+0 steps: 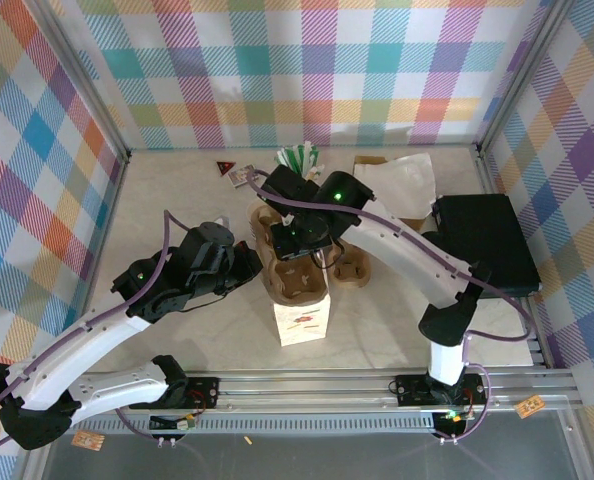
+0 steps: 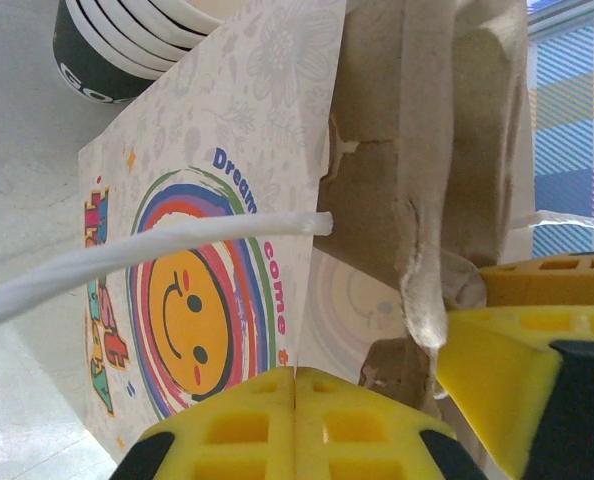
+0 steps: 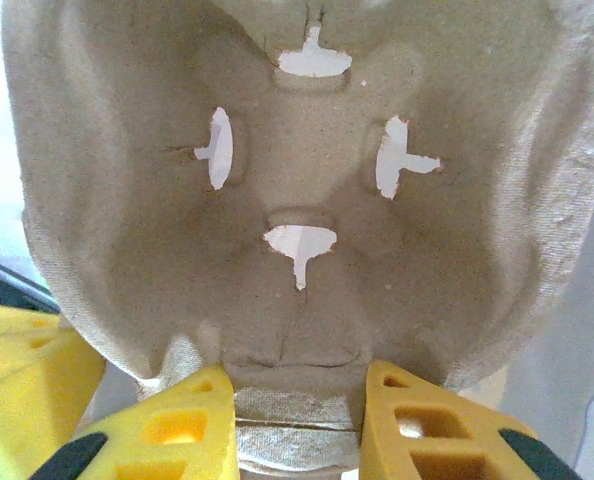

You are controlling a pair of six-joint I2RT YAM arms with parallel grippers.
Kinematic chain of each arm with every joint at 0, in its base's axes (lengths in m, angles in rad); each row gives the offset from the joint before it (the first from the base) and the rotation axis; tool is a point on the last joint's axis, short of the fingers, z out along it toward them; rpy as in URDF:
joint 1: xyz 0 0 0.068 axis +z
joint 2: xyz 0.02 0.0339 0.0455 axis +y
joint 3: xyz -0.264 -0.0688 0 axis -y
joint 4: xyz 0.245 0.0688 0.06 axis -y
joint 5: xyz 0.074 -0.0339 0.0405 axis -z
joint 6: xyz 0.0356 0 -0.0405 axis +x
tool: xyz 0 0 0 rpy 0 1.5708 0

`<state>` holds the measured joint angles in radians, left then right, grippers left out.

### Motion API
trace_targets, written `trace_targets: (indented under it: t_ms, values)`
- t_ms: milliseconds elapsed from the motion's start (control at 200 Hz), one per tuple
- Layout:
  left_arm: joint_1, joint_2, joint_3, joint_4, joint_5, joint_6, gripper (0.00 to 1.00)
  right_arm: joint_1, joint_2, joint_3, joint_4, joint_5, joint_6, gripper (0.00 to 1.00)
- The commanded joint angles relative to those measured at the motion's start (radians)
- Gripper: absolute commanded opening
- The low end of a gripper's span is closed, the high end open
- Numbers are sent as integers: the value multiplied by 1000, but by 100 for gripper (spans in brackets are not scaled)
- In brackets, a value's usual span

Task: Pack the takeout coffee

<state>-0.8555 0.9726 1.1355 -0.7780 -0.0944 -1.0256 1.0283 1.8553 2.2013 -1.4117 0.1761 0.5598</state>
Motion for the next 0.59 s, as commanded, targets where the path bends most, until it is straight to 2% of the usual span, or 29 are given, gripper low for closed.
trace_targets:
  t_ms: [0, 215, 590]
  values:
    - [-8, -11, -14, 9, 5, -5, 0, 7, 13, 40, -26, 52, -10, 20]
    - [-9, -11, -26, 22, 20, -19, 0, 7, 32, 79, -34, 53, 5, 20]
    - [-10, -13, -28, 20, -8, -35, 0, 28, -22, -47, -21, 40, 40, 19]
